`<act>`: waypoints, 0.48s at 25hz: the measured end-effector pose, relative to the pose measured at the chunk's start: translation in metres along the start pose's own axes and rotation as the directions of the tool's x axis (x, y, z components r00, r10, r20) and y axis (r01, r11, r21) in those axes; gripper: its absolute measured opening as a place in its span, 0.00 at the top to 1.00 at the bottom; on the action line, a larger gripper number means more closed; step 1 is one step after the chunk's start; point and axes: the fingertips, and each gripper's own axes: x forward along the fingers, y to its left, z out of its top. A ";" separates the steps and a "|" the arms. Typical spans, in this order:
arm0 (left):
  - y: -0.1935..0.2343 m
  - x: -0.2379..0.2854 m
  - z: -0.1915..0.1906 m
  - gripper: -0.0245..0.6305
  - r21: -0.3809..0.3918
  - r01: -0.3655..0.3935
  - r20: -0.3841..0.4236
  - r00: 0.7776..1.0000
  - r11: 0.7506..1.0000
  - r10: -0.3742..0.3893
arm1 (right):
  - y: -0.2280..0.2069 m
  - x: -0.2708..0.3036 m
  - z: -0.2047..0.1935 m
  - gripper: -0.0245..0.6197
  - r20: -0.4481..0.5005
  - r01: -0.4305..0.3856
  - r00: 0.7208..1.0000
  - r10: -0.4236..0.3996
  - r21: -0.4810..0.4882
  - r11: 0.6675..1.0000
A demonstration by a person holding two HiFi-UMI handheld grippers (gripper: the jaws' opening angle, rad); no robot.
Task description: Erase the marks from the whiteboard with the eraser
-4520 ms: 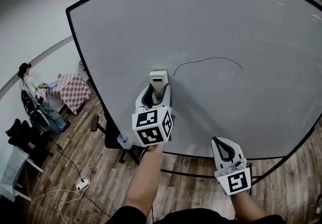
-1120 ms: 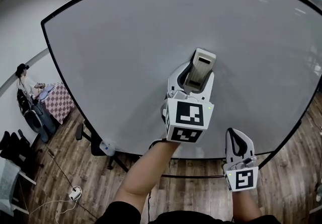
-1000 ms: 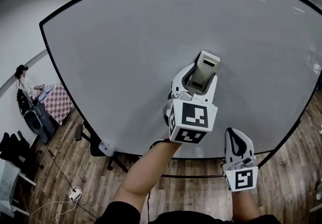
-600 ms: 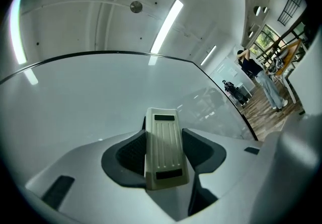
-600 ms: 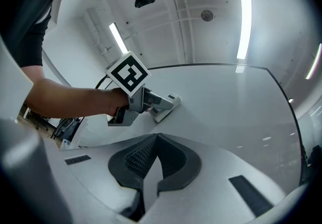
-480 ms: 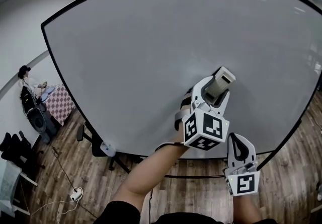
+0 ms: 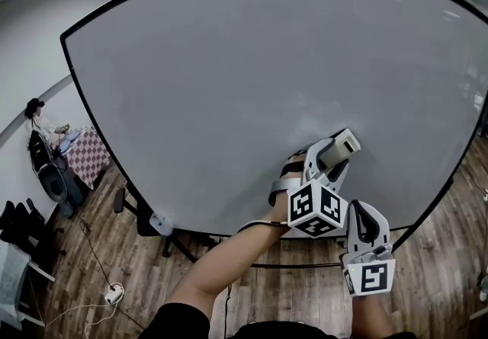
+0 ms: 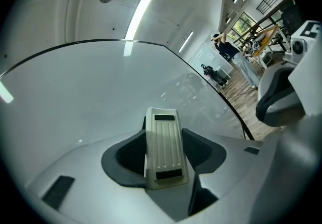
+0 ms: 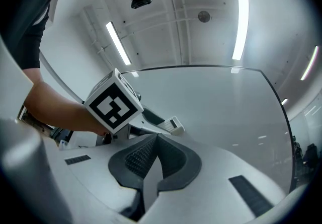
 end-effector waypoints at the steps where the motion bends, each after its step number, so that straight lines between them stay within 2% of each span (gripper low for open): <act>1: -0.003 -0.001 -0.002 0.59 0.009 -0.004 -0.011 1.000 1.000 0.004 | 0.000 -0.002 0.000 0.93 0.000 0.003 1.000 -0.003 0.003 1.000; 4: -0.010 -0.002 -0.007 0.59 0.033 -0.008 -0.029 1.000 0.999 0.009 | 0.000 -0.006 0.001 0.93 0.000 0.013 1.000 -0.013 0.008 1.000; 7: -0.014 0.002 -0.009 0.59 0.035 -0.001 -0.008 1.000 0.999 0.001 | -0.005 -0.006 0.003 0.93 0.005 0.026 1.000 -0.026 0.017 1.000; 12: -0.009 -0.012 -0.003 0.59 -0.025 -0.041 0.032 0.999 0.999 0.042 | -0.010 -0.009 0.005 0.93 0.013 0.032 0.999 -0.032 0.022 0.999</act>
